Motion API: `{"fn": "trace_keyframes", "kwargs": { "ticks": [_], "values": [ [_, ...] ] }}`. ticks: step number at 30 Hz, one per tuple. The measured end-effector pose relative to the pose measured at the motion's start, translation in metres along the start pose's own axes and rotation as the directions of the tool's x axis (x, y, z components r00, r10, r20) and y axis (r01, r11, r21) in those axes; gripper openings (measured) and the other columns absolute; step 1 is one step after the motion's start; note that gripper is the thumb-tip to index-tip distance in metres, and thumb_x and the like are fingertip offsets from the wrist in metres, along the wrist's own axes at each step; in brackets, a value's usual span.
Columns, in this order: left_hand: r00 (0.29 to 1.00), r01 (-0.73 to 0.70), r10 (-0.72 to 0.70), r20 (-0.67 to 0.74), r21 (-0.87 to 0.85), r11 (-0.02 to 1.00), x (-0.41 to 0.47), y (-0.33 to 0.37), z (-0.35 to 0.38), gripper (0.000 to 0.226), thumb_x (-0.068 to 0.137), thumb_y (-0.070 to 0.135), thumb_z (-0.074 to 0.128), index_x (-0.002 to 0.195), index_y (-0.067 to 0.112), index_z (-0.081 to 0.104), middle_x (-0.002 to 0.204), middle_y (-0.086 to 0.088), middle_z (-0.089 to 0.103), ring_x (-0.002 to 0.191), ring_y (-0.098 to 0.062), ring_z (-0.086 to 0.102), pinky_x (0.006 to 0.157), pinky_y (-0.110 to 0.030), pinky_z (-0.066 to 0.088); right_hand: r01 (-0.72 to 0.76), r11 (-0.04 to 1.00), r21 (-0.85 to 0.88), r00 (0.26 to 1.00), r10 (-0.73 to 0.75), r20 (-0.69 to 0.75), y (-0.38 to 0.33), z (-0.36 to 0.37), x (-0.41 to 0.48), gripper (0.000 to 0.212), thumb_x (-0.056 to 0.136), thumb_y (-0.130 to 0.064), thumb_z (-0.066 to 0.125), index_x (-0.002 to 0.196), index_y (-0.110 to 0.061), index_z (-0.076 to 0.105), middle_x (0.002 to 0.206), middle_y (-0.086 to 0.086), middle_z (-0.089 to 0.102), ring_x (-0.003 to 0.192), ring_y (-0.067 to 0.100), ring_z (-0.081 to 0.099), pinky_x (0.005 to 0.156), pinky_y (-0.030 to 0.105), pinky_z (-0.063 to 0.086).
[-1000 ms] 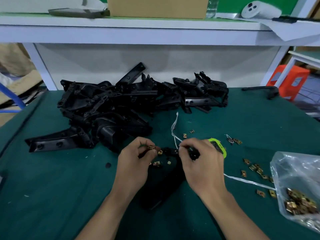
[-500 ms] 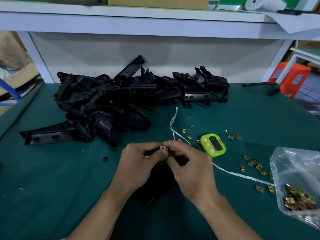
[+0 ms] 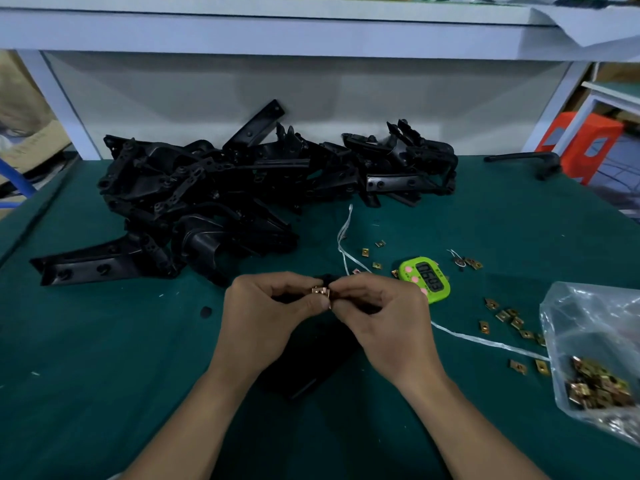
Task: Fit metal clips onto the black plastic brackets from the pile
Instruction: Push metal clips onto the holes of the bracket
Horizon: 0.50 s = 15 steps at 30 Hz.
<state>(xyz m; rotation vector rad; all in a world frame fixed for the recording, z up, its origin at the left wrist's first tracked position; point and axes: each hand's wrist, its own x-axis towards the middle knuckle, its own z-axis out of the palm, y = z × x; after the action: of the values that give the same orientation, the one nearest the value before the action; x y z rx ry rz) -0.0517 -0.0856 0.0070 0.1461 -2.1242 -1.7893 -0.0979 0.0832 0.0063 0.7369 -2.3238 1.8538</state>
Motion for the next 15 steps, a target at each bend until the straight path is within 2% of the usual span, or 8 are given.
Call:
{"fn": "trace_keyframes", "kwargs": {
  "ticks": [5,9,11,15],
  "values": [
    [1.0,0.0,-0.001,0.016,0.04,0.999,-0.0039,0.0028,0.001,0.02,0.067,0.033,0.085,0.087,0.034,0.083,0.083,0.012,0.079,0.082,-0.005,0.076,0.072,-0.014,0.056,-0.03,0.999,0.034,0.997,0.028,0.067,-0.0011,-0.0016,-0.0003,0.029,0.083,-0.005,0.077,0.093,-0.032,0.079,0.086,-0.017,0.076,0.083,0.004,0.073,0.073,0.017,0.056],
    [0.995,-0.067,0.054,0.088,0.153,0.986,-0.0038,0.0044,0.0009,0.026,0.083,0.017,0.082,0.095,0.04,0.081,0.092,0.021,0.077,0.09,0.001,0.073,0.079,-0.014,0.055,-0.094,0.993,0.067,0.995,0.092,0.031,0.0012,-0.0027,0.0024,0.031,0.083,-0.004,0.073,0.089,-0.034,0.078,0.079,-0.011,0.076,0.069,0.01,0.072,0.064,0.022,0.057],
    [0.996,-0.076,0.067,0.057,0.188,0.979,-0.005,0.0053,0.002,0.031,0.083,0.013,0.082,0.093,0.043,0.08,0.089,0.023,0.077,0.087,0.003,0.073,0.076,-0.011,0.053,-0.095,0.993,0.073,0.995,0.093,0.027,0.0019,-0.0016,0.0034,0.03,0.082,-0.005,0.071,0.089,-0.034,0.077,0.077,-0.009,0.076,0.066,0.013,0.071,0.064,0.026,0.058],
    [0.999,-0.049,0.052,-0.009,0.195,0.98,-0.0058,0.0057,0.0011,0.025,0.075,0.02,0.087,0.086,0.041,0.082,0.081,0.021,0.077,0.078,0.003,0.072,0.067,-0.008,0.05,-0.099,0.987,0.126,0.993,0.089,0.083,0.0011,-0.0017,0.0038,0.024,0.08,-0.009,0.073,0.089,-0.031,0.078,0.078,-0.003,0.076,0.07,0.018,0.073,0.065,0.034,0.06]
  ]
}}
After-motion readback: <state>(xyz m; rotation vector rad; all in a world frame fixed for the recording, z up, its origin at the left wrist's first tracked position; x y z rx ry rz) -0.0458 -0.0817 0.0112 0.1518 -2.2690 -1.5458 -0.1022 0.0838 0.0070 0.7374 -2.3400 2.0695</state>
